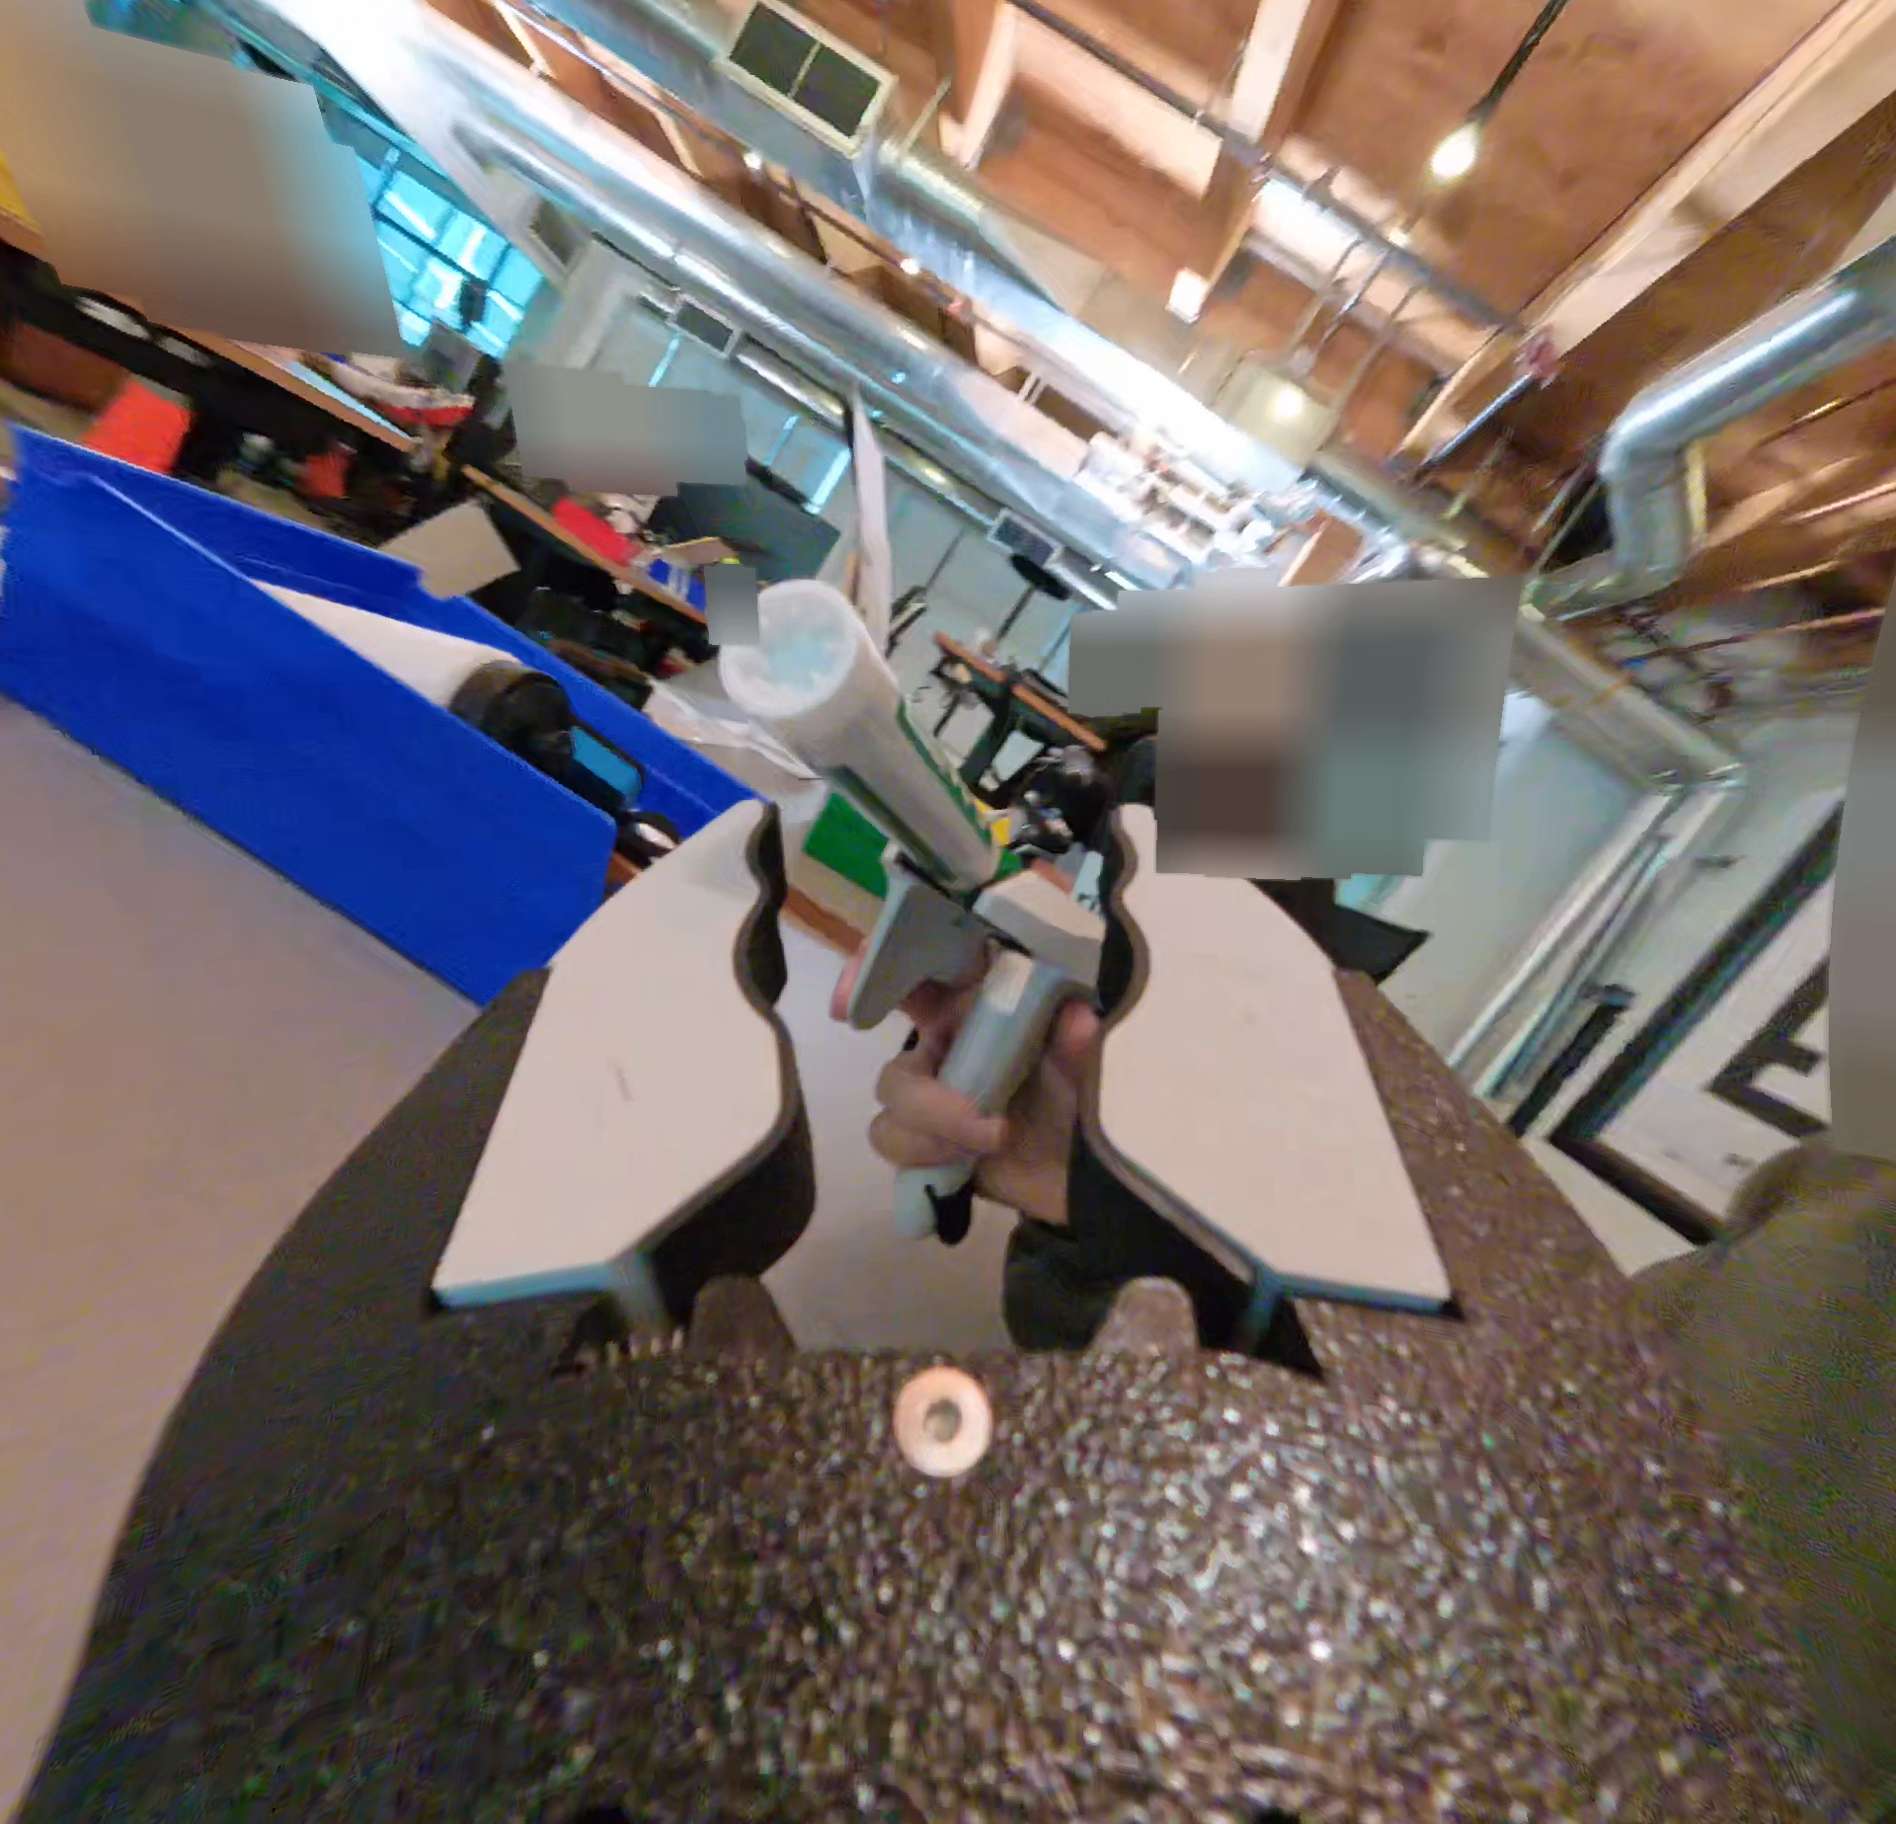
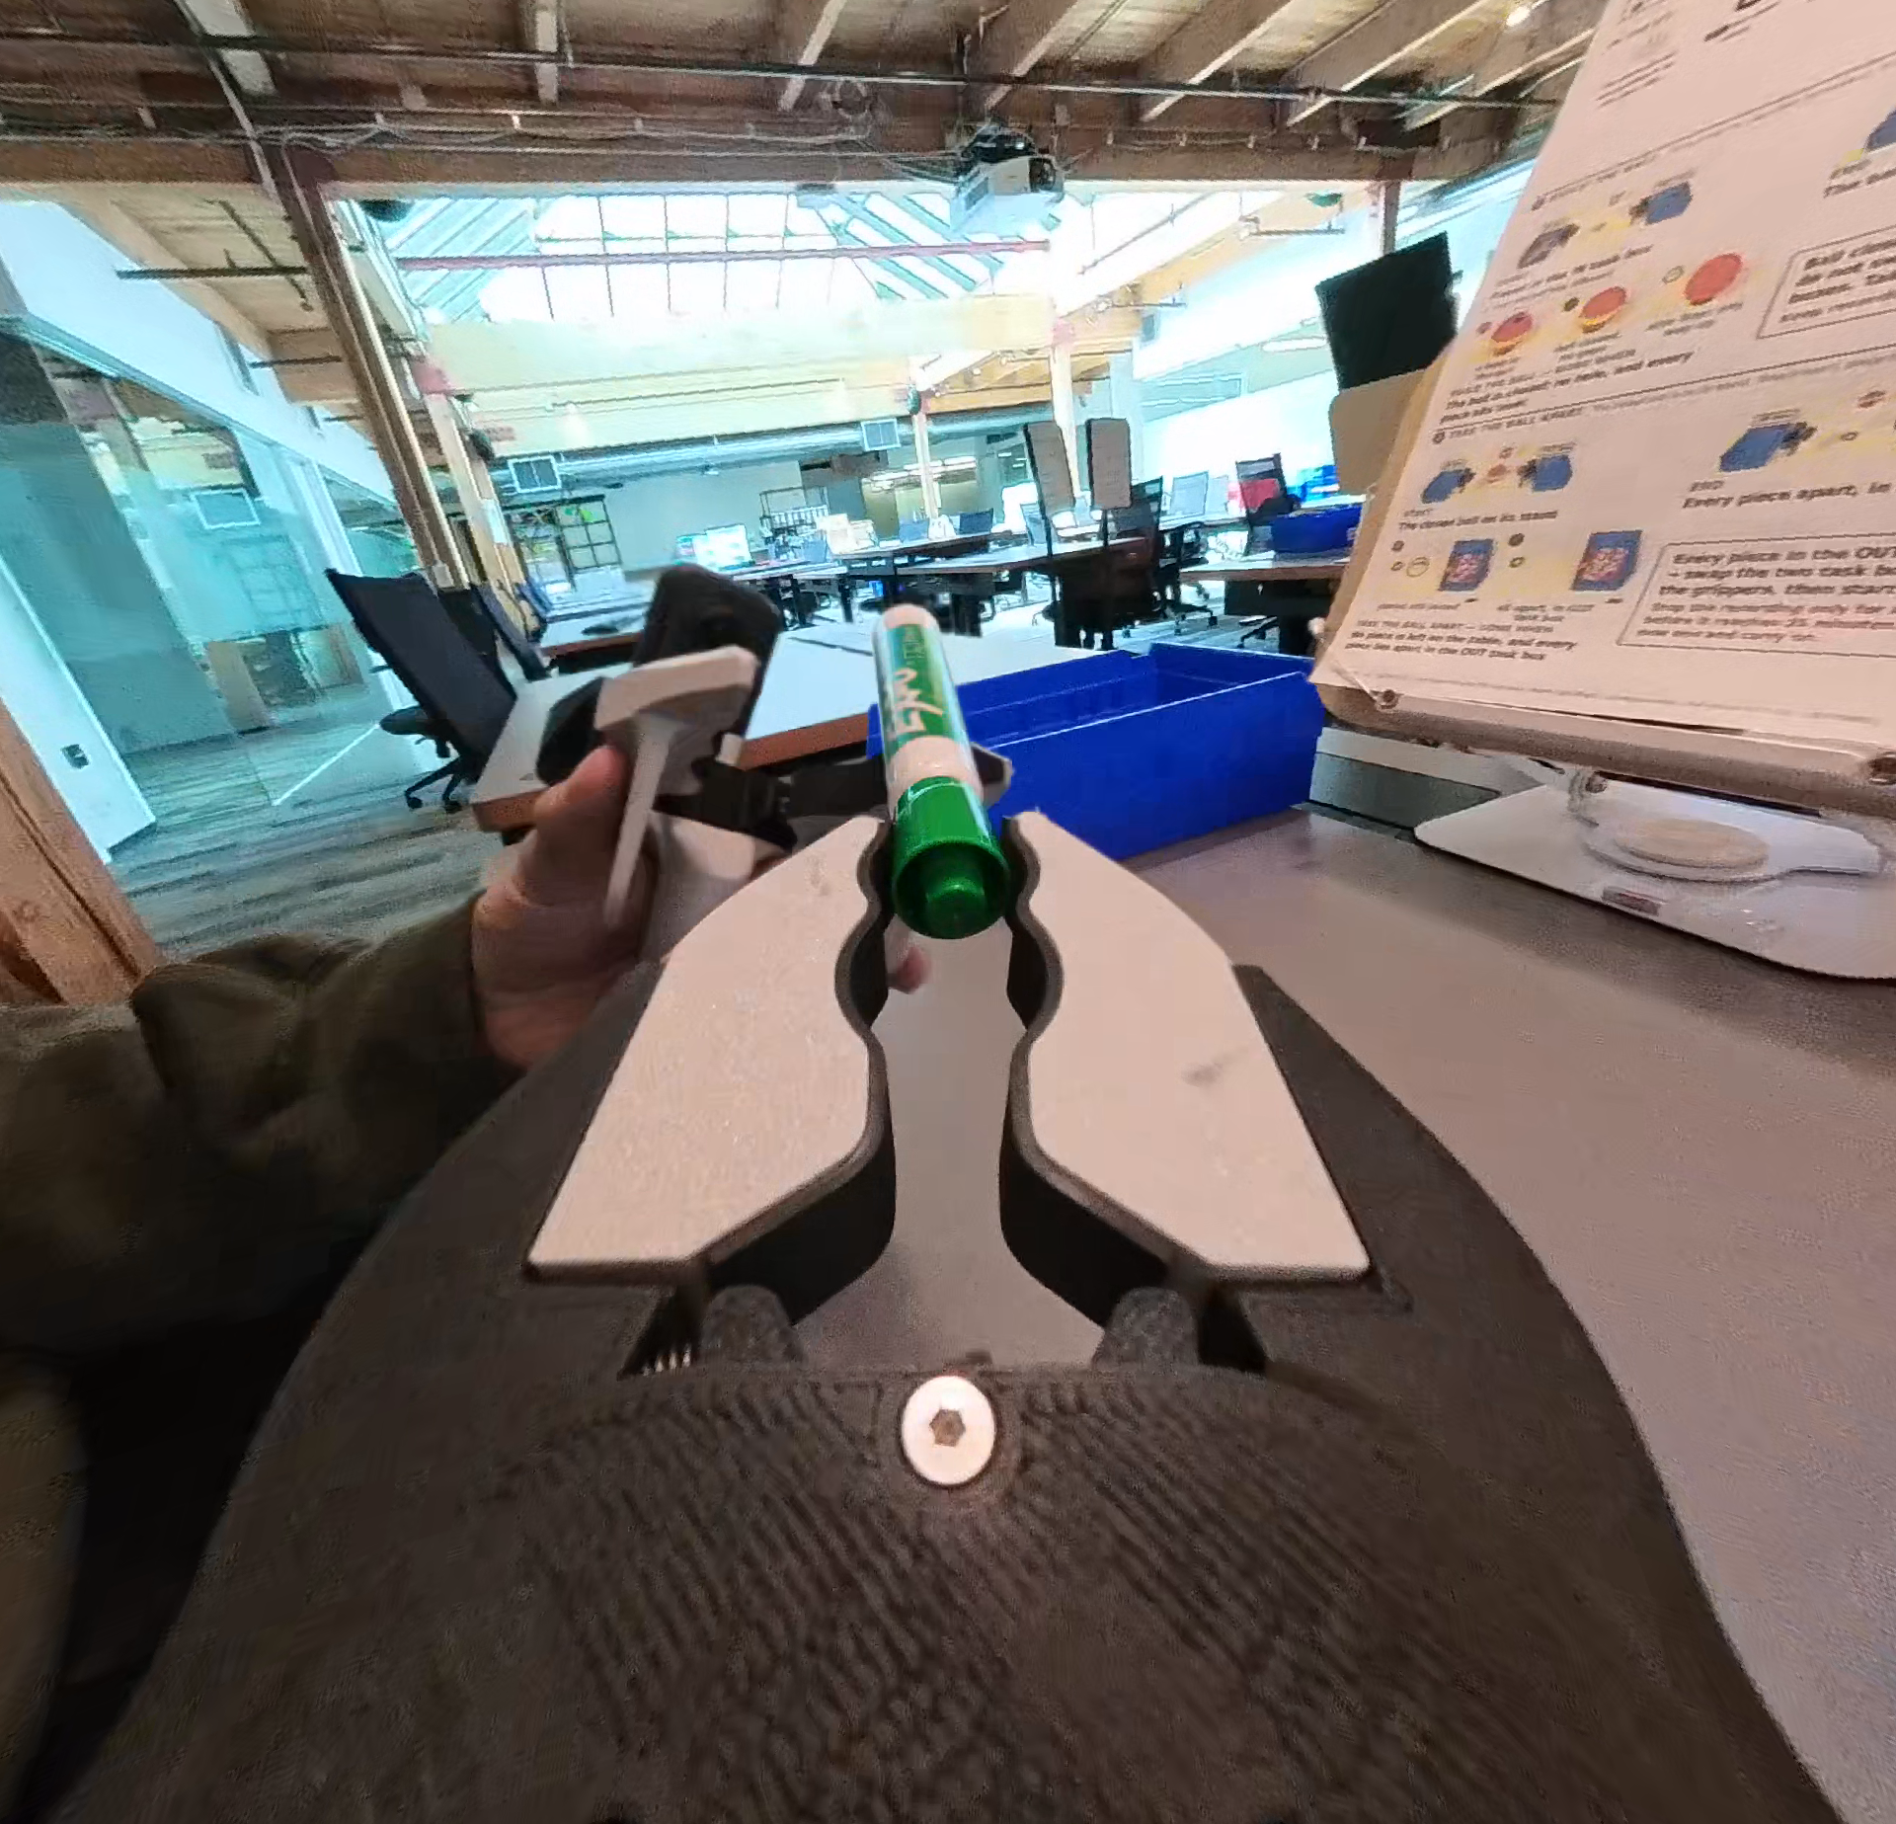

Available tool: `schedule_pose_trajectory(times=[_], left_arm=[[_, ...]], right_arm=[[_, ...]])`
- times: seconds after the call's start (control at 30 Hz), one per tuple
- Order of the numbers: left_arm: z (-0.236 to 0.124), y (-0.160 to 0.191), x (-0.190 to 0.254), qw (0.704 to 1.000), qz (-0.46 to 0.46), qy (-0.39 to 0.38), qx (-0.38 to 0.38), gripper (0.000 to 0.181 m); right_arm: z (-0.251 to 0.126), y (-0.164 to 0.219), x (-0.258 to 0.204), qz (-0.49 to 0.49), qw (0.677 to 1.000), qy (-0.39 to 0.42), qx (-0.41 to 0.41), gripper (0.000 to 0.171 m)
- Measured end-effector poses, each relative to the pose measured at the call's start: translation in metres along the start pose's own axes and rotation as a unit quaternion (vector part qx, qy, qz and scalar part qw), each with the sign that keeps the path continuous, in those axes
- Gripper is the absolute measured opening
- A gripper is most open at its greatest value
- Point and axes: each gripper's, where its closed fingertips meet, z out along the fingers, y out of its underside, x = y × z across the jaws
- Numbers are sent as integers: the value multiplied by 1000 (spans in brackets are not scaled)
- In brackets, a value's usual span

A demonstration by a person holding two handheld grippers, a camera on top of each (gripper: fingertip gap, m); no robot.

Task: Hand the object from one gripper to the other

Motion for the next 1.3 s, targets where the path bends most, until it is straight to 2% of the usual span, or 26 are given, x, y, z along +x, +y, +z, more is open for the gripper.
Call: schedule_pose_trajectory(times=[0.07,0.17,0.2,0.4,0.47,0.57,0.63,0.73,0.83,0.97,1.3], left_arm=[[7,2,2,999,-30,30,5,50],[13,4,-2,1000,-6,16,9,22],[13,4,-2,1000,3,16,9,21],[19,17,-4,992,108,-3,-58,20],[22,21,-10,983,158,-33,-86,20],[21,26,-24,957,241,-86,-137,19],[18,28,-37,930,299,-127,-173,20],[13,38,-46,893,364,-145,-222,19],[14,54,-48,882,375,-127,-256,20],[15,69,-48,879,370,-112,-278,20],[13,63,-44,883,363,-128,-267,20]], right_arm=[[4,4,-6,0,1000,-11,-6,19],[7,12,-9,-7,1000,-15,-22,19],[7,14,-9,-8,1000,-14,-27,19],[0,34,-4,-10,997,-7,-79,22],[-4,39,0,-23,995,5,-101,39],[-12,42,10,-47,989,33,-133,56],[-18,39,15,-60,987,51,-142,57],[-23,27,20,-68,987,69,-129,53],[-24,14,20,-76,989,81,-101,43],[-19,11,12,-93,988,72,-98,43],[-14,24,7,-152,976,68,-143,45]])
